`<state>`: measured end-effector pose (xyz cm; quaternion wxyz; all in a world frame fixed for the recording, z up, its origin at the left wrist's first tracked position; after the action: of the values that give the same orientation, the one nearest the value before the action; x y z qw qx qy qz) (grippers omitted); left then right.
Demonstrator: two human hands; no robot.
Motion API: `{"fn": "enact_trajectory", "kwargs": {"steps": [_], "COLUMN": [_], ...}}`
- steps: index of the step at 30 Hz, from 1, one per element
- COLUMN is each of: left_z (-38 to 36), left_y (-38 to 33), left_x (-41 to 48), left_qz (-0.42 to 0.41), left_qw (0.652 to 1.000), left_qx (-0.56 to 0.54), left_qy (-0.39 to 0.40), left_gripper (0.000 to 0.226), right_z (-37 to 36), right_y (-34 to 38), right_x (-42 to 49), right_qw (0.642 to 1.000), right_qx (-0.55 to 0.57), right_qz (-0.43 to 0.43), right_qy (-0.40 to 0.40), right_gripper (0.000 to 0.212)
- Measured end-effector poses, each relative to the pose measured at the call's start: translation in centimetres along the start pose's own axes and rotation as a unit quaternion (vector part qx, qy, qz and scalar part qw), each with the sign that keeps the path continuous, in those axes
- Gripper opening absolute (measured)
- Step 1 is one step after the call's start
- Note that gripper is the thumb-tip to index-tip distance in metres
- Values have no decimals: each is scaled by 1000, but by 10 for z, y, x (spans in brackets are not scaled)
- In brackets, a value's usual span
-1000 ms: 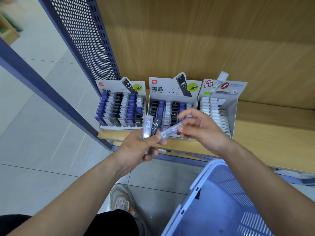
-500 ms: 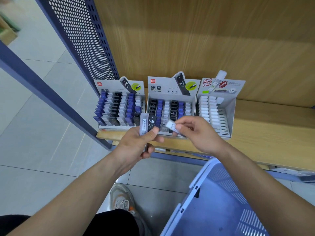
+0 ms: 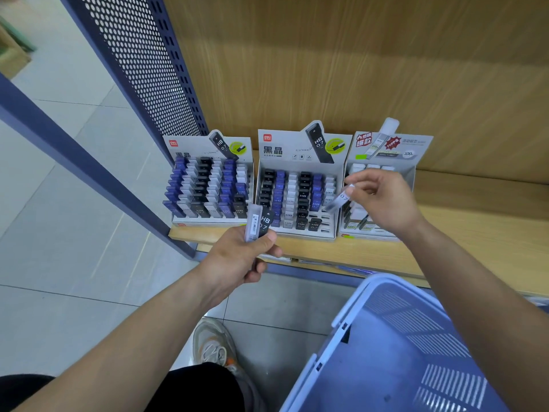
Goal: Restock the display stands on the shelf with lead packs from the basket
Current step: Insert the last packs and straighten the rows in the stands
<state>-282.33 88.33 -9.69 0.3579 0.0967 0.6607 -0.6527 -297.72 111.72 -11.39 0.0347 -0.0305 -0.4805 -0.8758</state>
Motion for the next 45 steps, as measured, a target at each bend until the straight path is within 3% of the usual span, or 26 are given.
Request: {"fn": "enact_trajectory", "kwargs": {"steps": [5,12,22,28,36,42,45], "left_z": [1,3,5,4,3,2,4], "left_y": [5,8,10,11,5,6,6], "left_x": [5,9,11,8,5,3,4], "left_qz": [2,6,14,27,32,-5,-20], "left_qw": [1000,1000,1000,1000,998,999,999], "left_qx": [12,13,4,-4,-54,-39,-31], "left_qy": [3,-4,-4,-1,14,25,24], "left_gripper": [16,16,23,40,37,24,15], "right_z": [-10,-26,-29,-37,-42,-43,-40], "right_y": [-3,-15,-31,-33,-32,-37,-28], "right_x": [13,18,19,17,13,14,11], "right_qw": [988,957,949,932,931,895,916], "right_qx": [-132,-222,-222,-252,-242,-290,-278], "right_qz": [77,181,224,261,272,338,289], "right_qy": [19,52,29,11,-31,-10,-3], "right_gripper": [16,17,15,11,9,9,8]}}
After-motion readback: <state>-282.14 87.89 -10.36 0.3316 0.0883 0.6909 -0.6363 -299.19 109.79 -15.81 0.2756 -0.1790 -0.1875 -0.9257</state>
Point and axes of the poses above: each hand's wrist, its own x-axis towards the middle knuckle, its own z-axis out of the back of the hand, y = z × x, the point moved 1 cm from there along x, towards the middle knuckle, and after that the axes turned 14 degrees about -y, right-handed, at the moved point
